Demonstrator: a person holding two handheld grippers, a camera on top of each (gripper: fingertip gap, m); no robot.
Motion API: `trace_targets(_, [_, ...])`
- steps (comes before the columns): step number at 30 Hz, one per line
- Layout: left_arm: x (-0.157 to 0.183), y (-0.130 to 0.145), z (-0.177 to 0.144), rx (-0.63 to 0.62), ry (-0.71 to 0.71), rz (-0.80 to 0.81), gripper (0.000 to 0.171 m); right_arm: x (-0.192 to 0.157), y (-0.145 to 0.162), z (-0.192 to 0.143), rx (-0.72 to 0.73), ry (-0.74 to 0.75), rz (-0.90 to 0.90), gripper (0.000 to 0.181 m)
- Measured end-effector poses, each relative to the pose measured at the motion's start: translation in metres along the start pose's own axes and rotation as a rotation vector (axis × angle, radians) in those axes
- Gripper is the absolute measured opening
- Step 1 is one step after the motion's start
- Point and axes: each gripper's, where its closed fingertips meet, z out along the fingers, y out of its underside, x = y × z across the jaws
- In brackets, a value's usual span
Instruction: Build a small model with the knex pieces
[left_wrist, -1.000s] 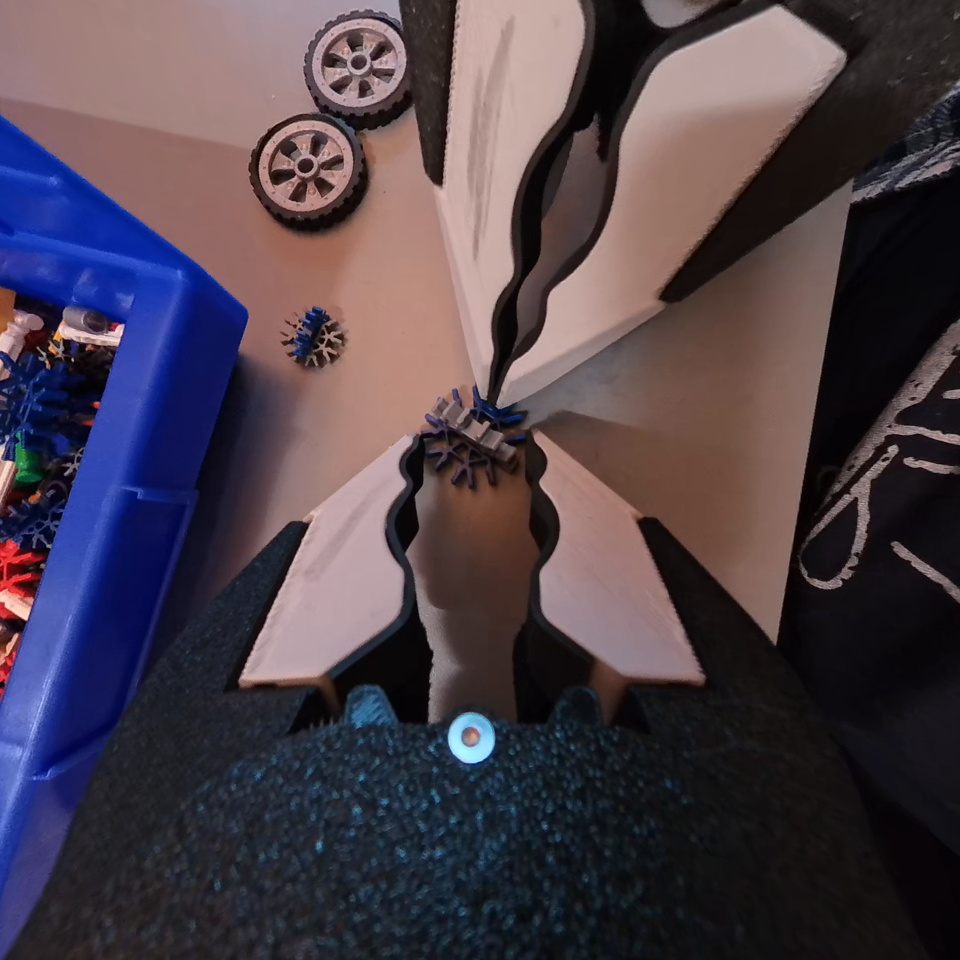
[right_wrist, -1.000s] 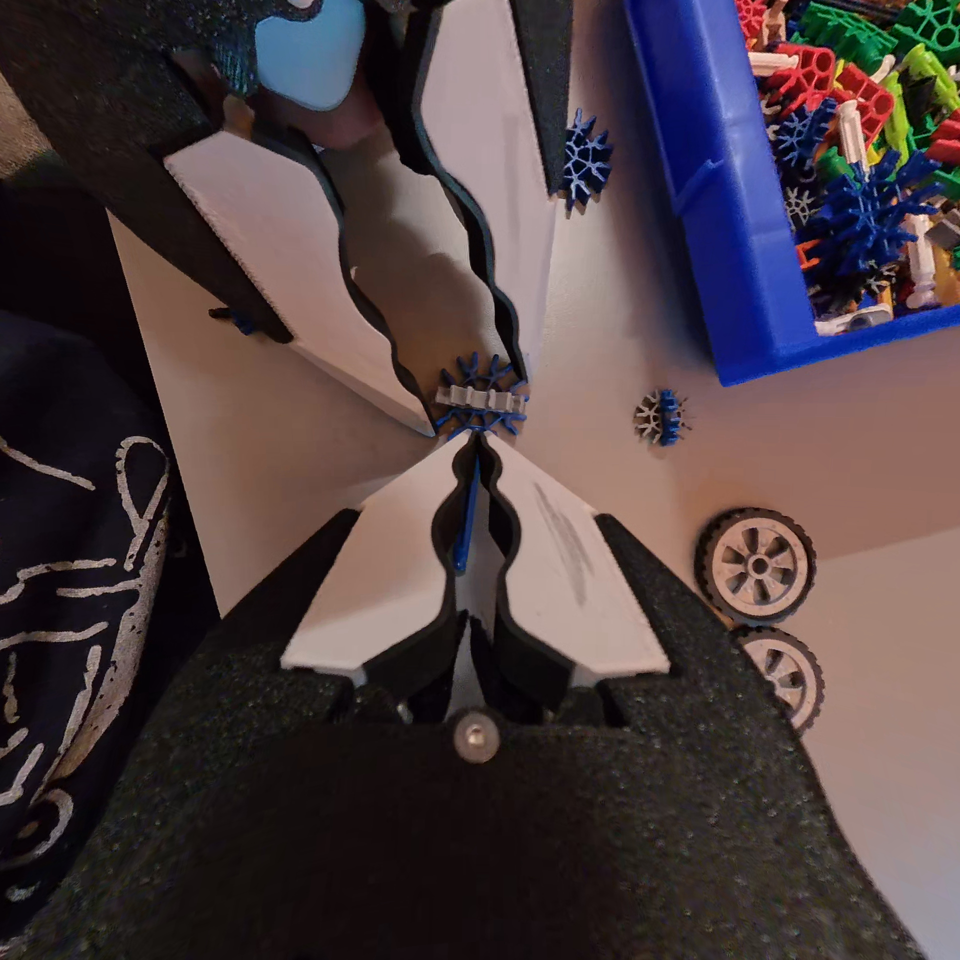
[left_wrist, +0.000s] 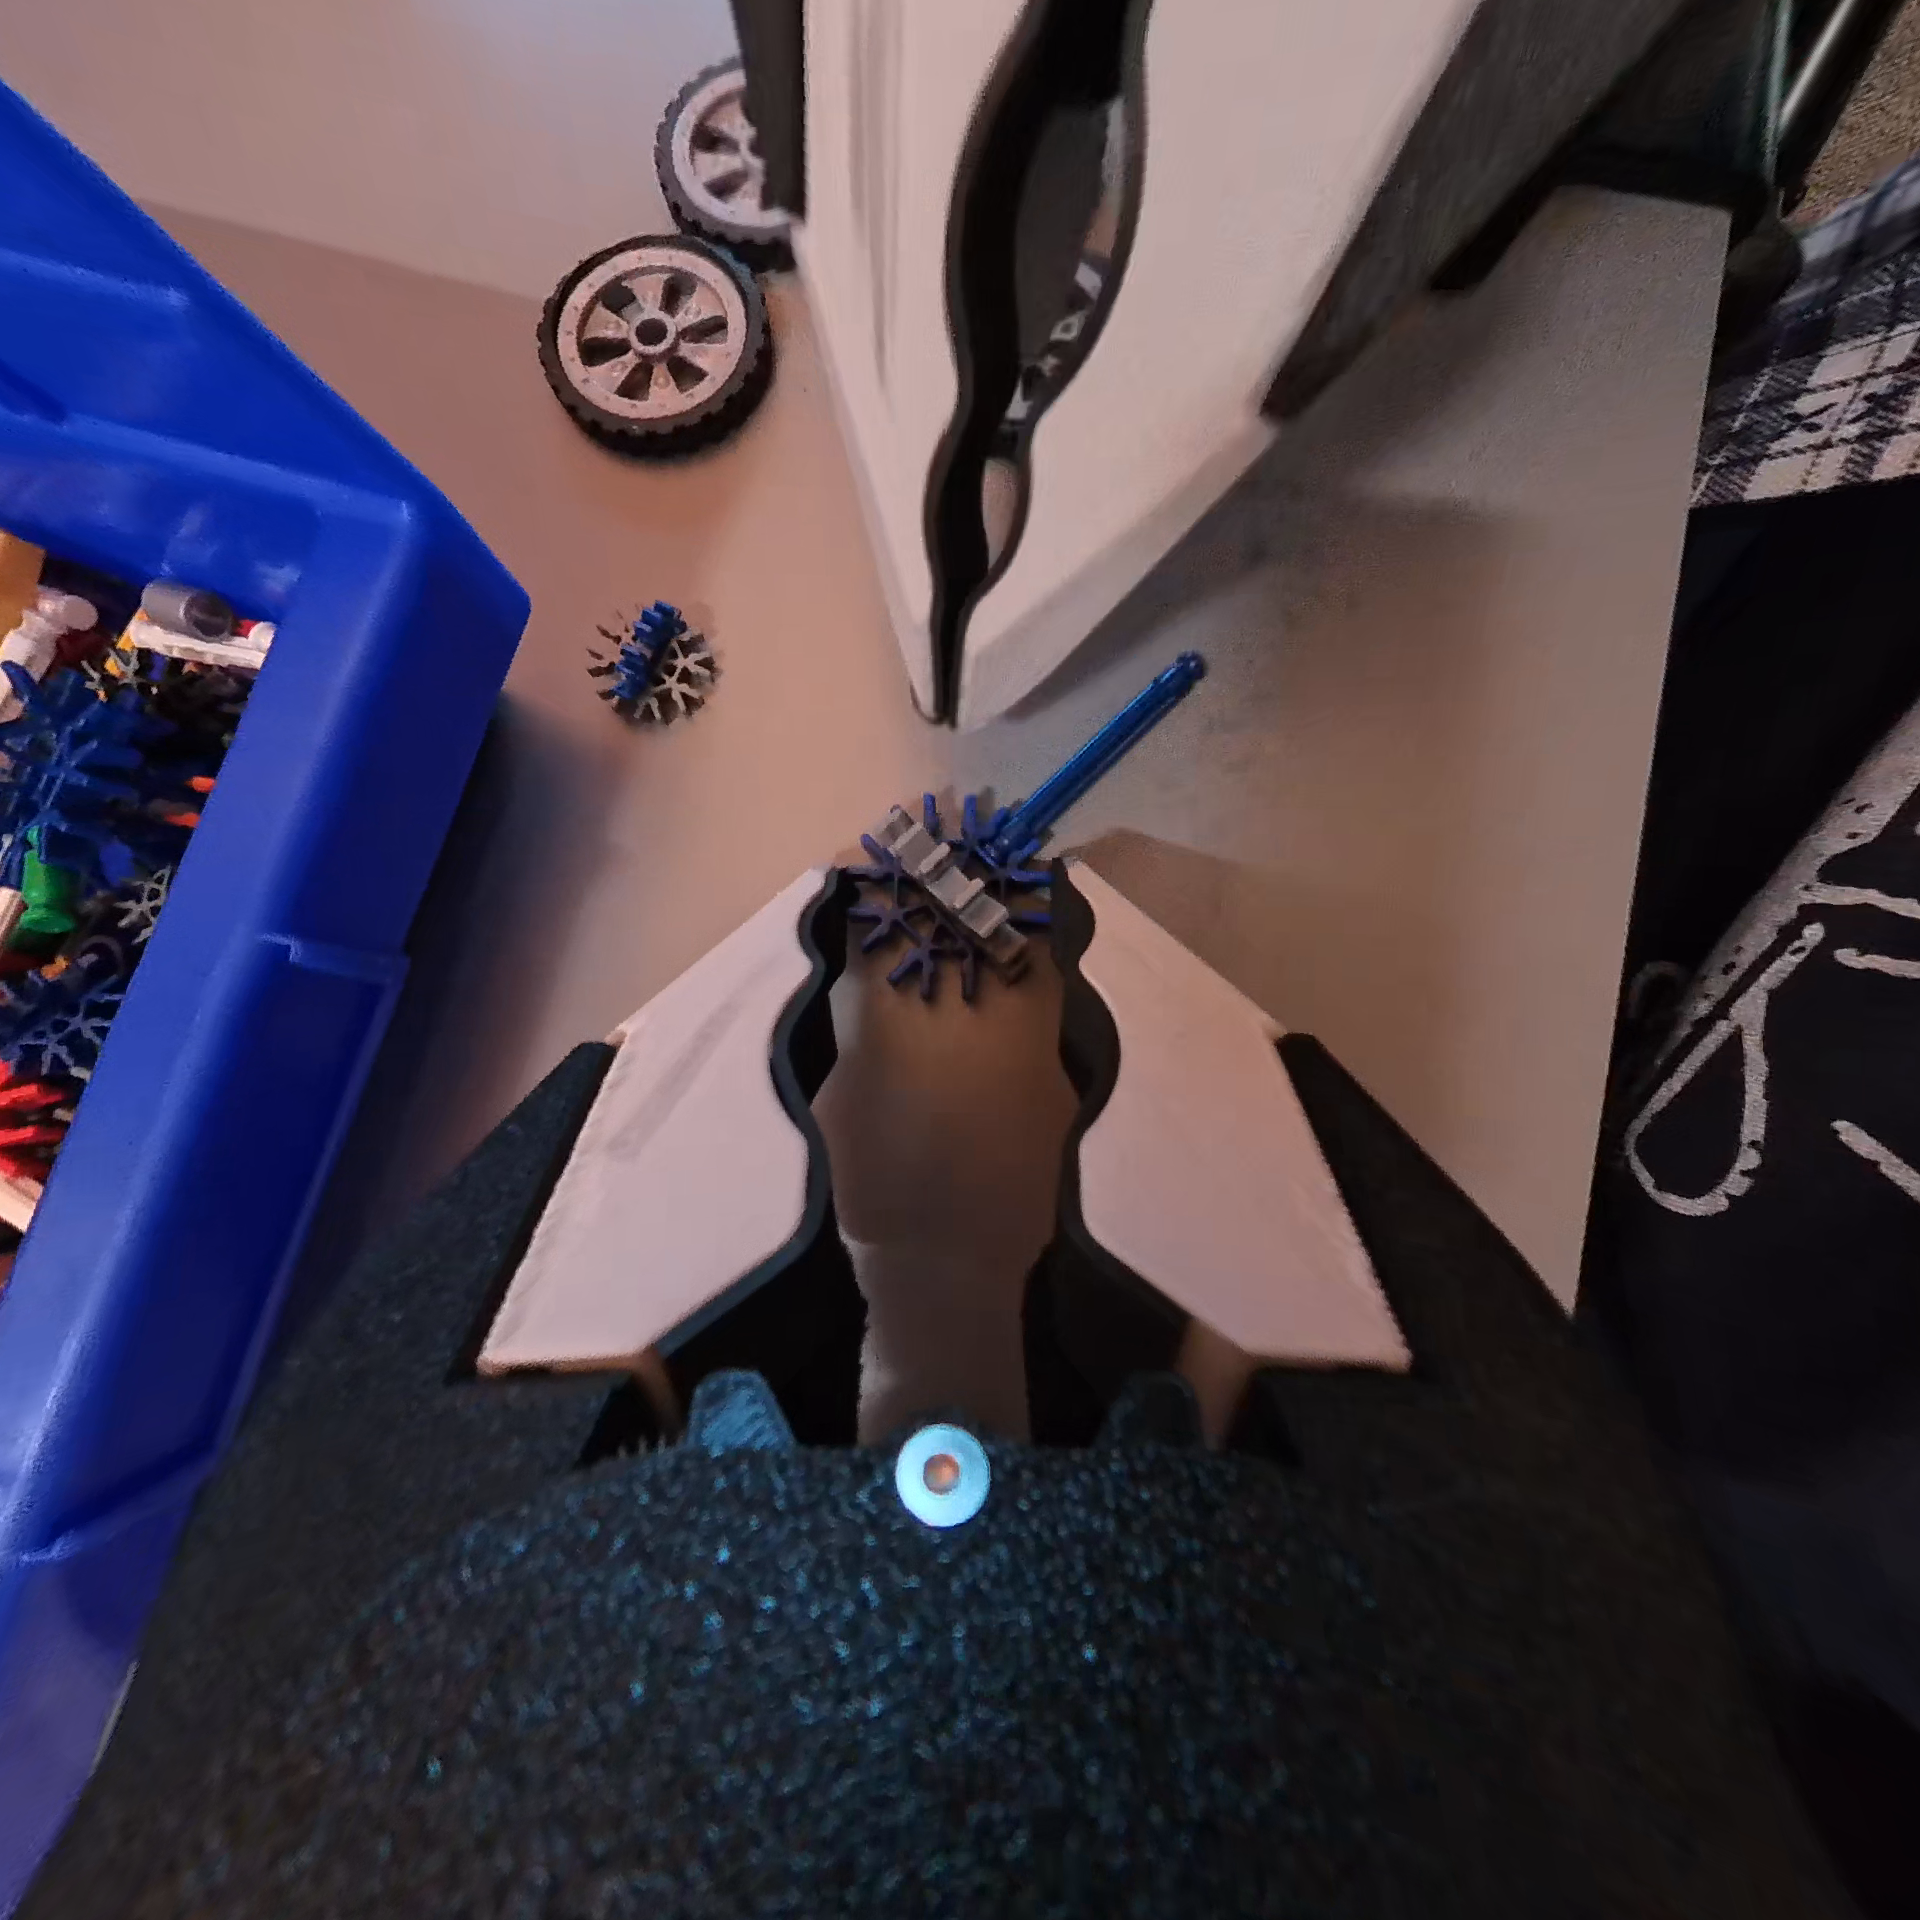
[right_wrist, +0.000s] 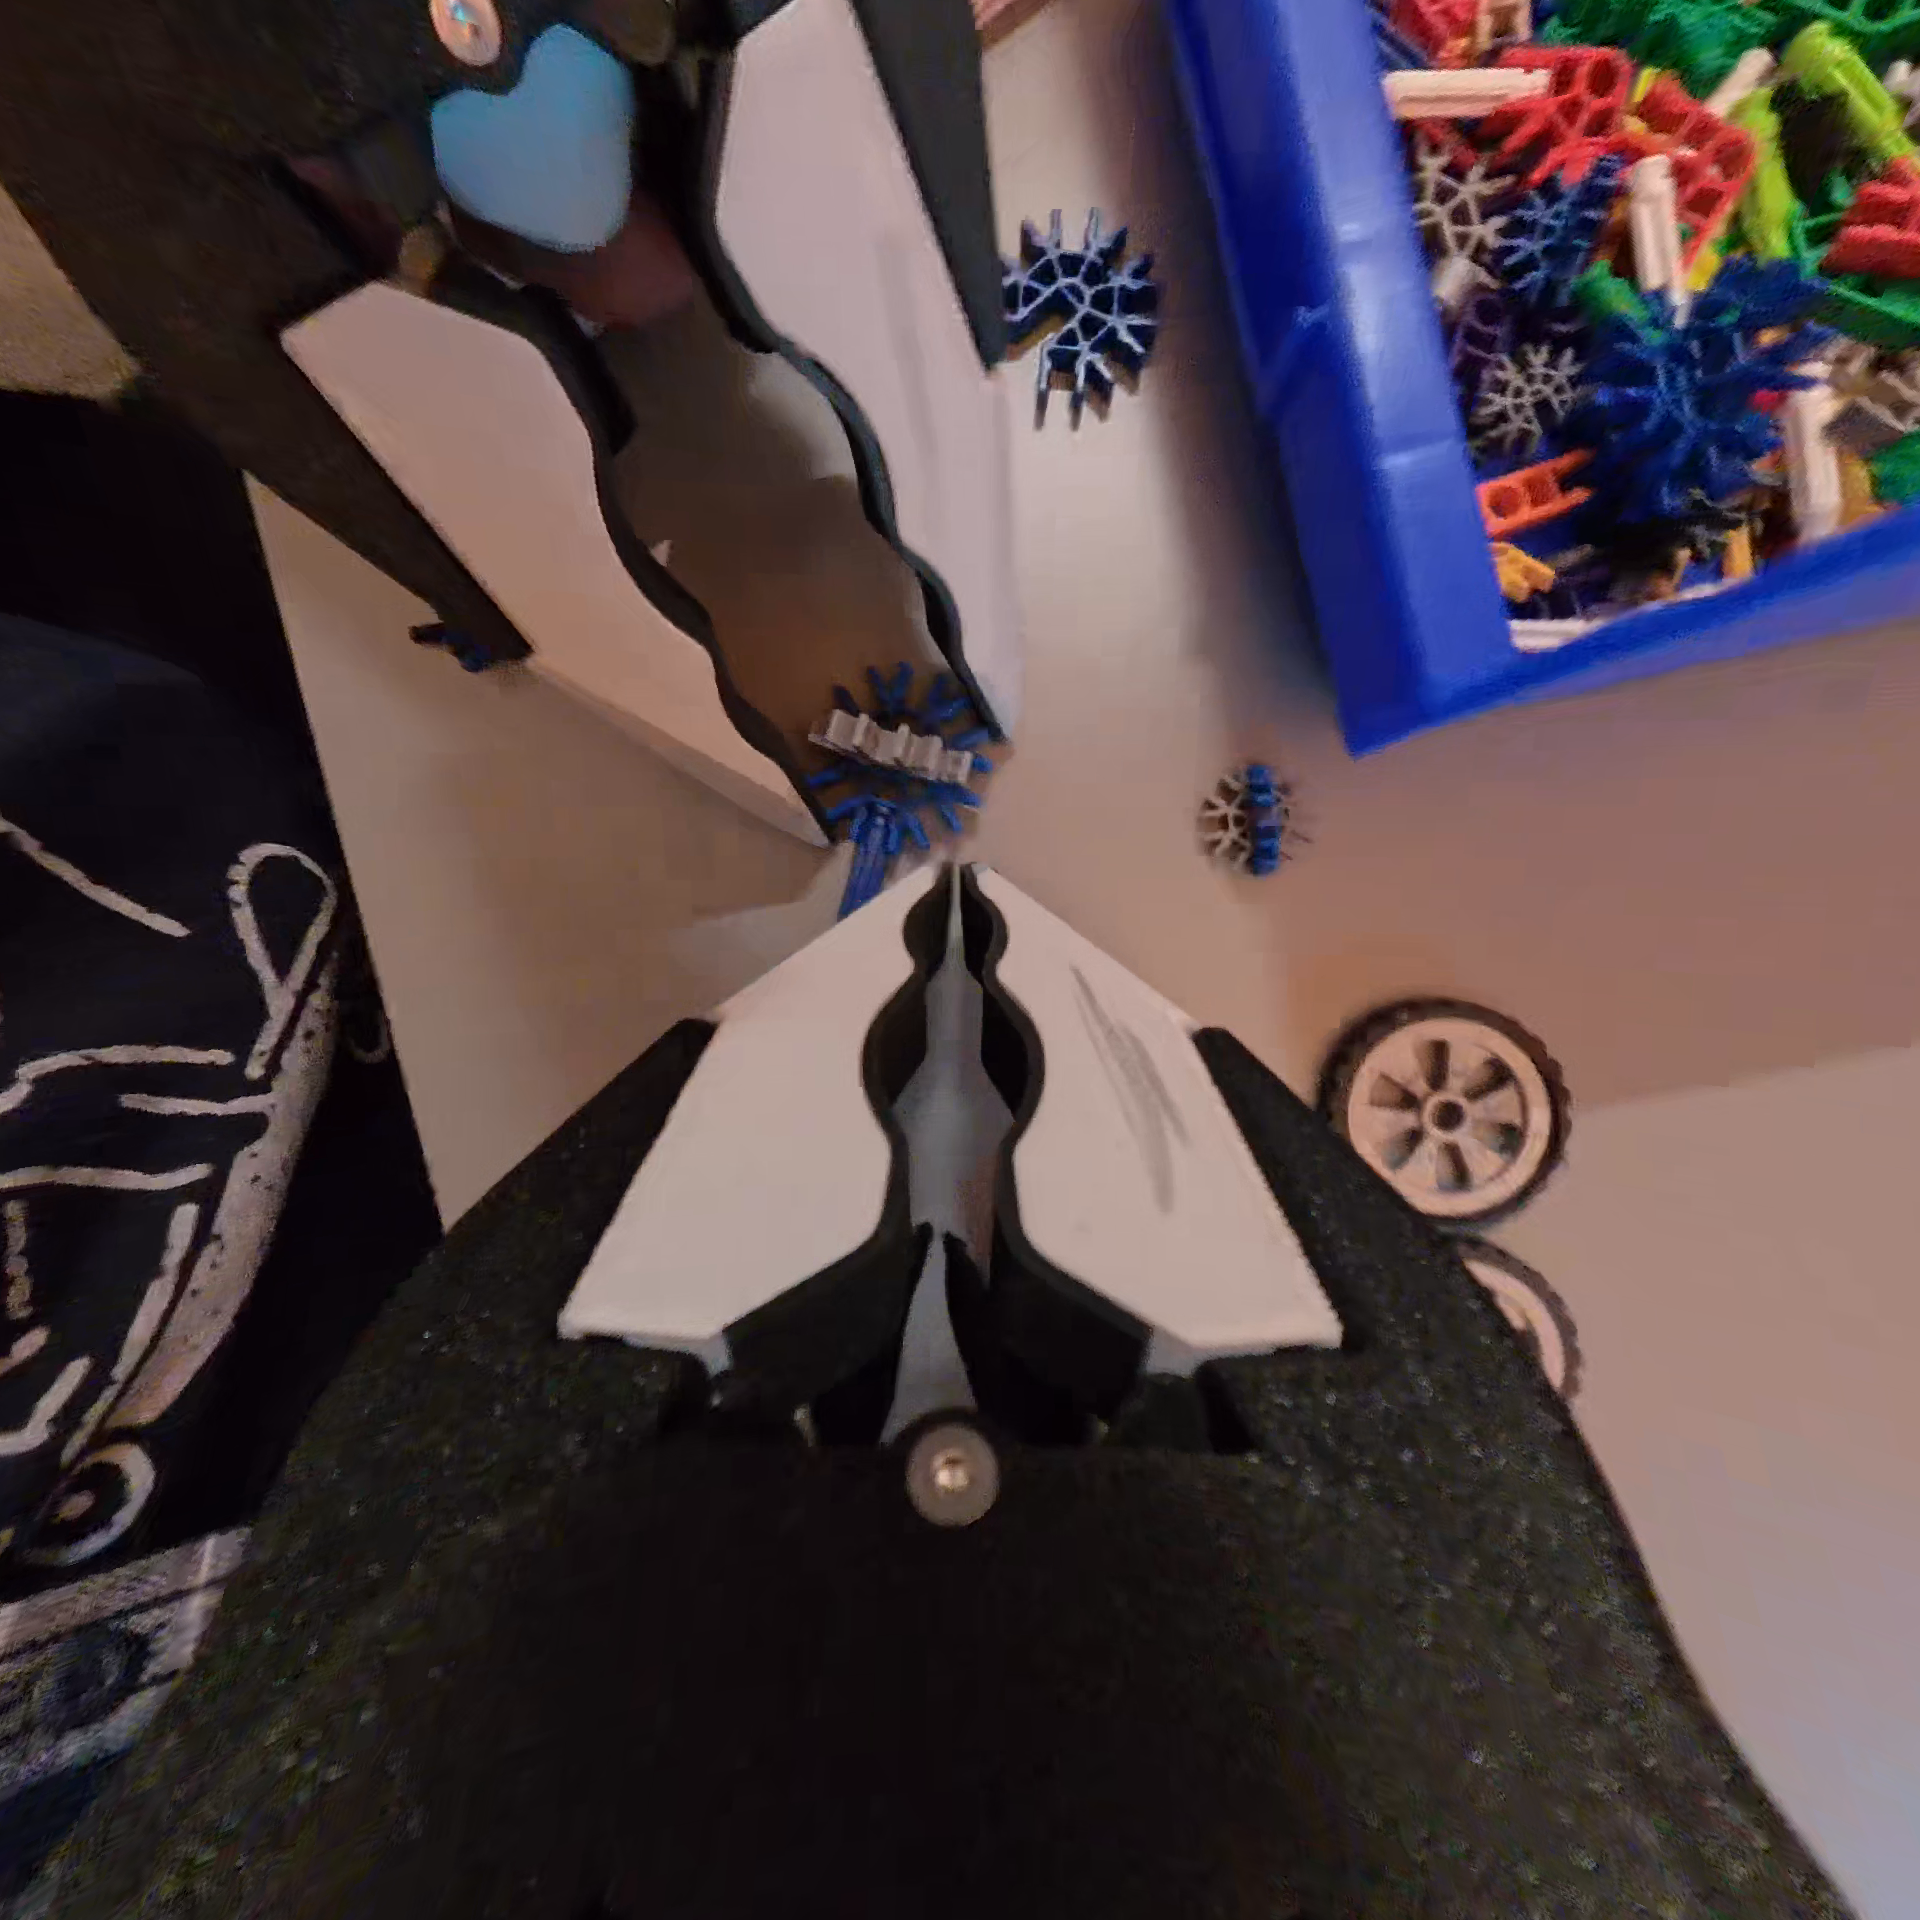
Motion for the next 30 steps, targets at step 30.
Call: trace_targets(30, [-0.054, 0.125, -0.152, 0.057, -0.399, -0.287, 0.055, -0.009, -0.028, 0.014, -0.005, 0.051, -0.476, 0.031])
